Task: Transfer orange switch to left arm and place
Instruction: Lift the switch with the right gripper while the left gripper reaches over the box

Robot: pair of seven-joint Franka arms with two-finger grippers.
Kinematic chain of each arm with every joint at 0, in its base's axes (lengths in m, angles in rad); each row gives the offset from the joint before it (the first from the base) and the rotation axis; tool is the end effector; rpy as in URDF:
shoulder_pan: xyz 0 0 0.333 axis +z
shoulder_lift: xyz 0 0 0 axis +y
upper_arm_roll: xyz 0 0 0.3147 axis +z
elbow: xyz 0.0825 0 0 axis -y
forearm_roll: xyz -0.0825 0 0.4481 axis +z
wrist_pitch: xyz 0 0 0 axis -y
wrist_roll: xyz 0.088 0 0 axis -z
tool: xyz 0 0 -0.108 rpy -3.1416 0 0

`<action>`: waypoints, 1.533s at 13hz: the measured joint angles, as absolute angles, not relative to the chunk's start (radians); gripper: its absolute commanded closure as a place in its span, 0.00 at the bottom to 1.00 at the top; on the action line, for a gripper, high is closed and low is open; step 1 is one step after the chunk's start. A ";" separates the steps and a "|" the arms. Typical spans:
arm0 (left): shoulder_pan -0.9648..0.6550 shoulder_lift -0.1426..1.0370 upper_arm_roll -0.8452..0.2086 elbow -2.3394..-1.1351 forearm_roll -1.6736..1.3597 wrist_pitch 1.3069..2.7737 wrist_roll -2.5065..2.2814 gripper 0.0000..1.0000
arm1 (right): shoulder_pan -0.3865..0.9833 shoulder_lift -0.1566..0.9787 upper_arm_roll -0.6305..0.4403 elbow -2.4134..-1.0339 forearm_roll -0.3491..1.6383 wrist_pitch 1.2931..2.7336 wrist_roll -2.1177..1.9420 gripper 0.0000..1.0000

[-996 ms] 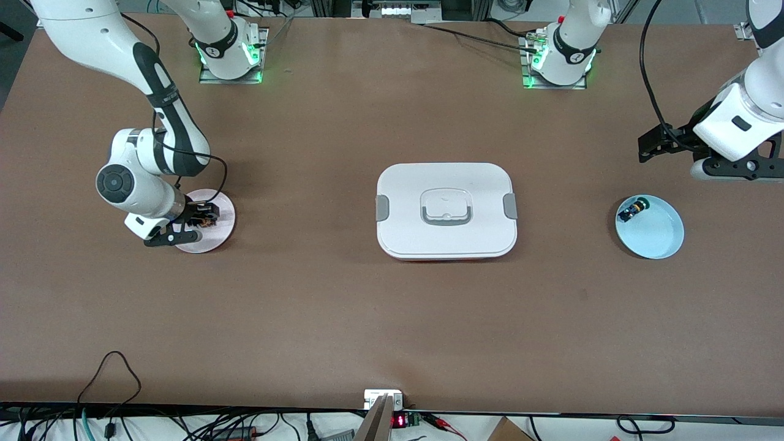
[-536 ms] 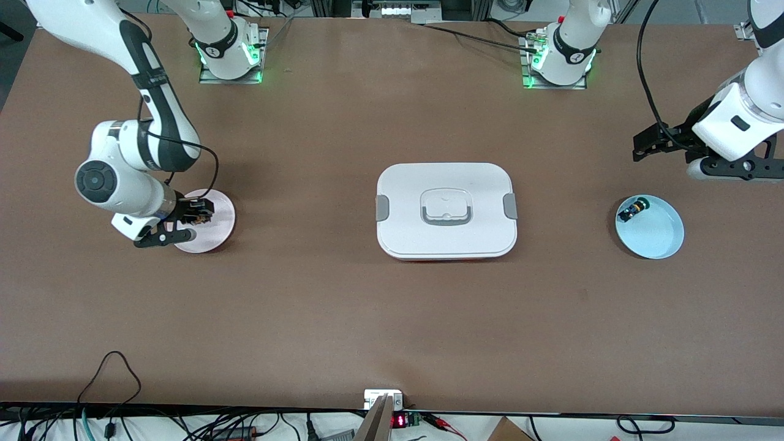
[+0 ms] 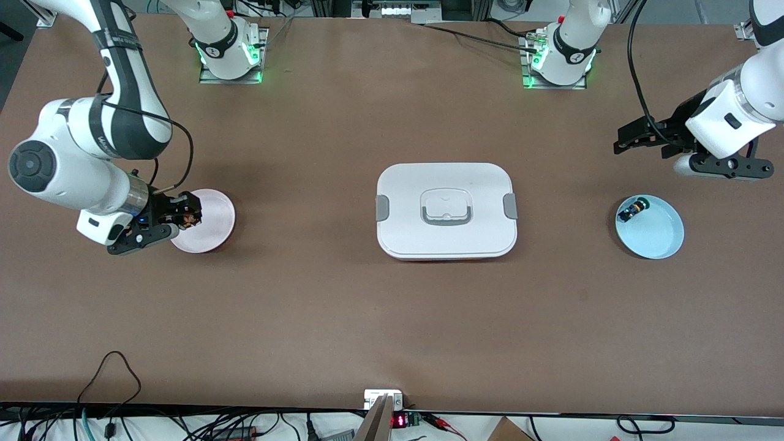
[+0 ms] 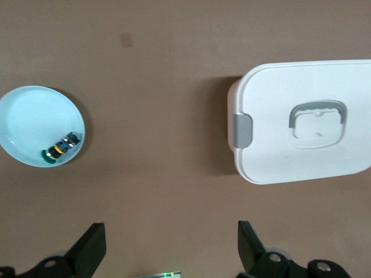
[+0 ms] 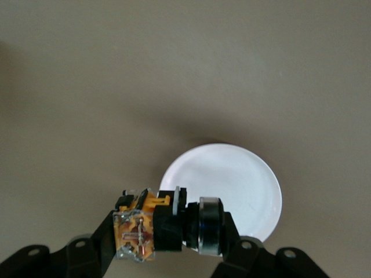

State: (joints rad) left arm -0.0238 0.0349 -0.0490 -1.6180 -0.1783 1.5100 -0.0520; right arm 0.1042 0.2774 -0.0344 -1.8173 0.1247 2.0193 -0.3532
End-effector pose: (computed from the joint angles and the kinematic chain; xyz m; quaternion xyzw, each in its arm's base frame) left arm 0.6156 -0.0646 0.5725 0.9934 -0.0094 -0.0766 0.0853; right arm 0.6724 0.0554 0.3465 -0.9814 -0.1814 0.0299 0.0551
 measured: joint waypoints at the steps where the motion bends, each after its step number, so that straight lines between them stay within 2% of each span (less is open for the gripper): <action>1: -0.024 0.039 -0.051 -1.618 -0.206 1.497 -0.052 0.00 | 0.104 0.272 -0.034 -1.806 0.166 2.014 -0.394 0.94; 5: -0.025 0.119 -0.052 -1.619 -0.423 1.458 -0.052 0.00 | 0.107 0.251 -0.028 -1.731 0.376 1.925 -0.522 0.94; 9: -0.026 0.223 -0.054 -1.622 -0.827 1.410 -0.051 0.00 | 0.117 0.235 0.015 -1.656 0.592 1.900 -0.659 0.98; 14: -0.068 0.298 -0.087 -1.652 -1.263 1.405 -0.052 0.00 | 0.137 0.242 0.019 -1.649 0.925 1.887 -1.047 0.98; 16: -0.099 0.309 -0.107 -1.690 -1.389 1.485 -0.051 0.00 | 0.140 0.247 0.030 -1.651 1.072 1.822 -1.202 0.98; 20: -0.265 0.311 -0.160 -1.732 -1.623 1.810 -0.051 0.00 | 0.176 0.288 0.040 -1.652 1.334 1.751 -1.505 0.98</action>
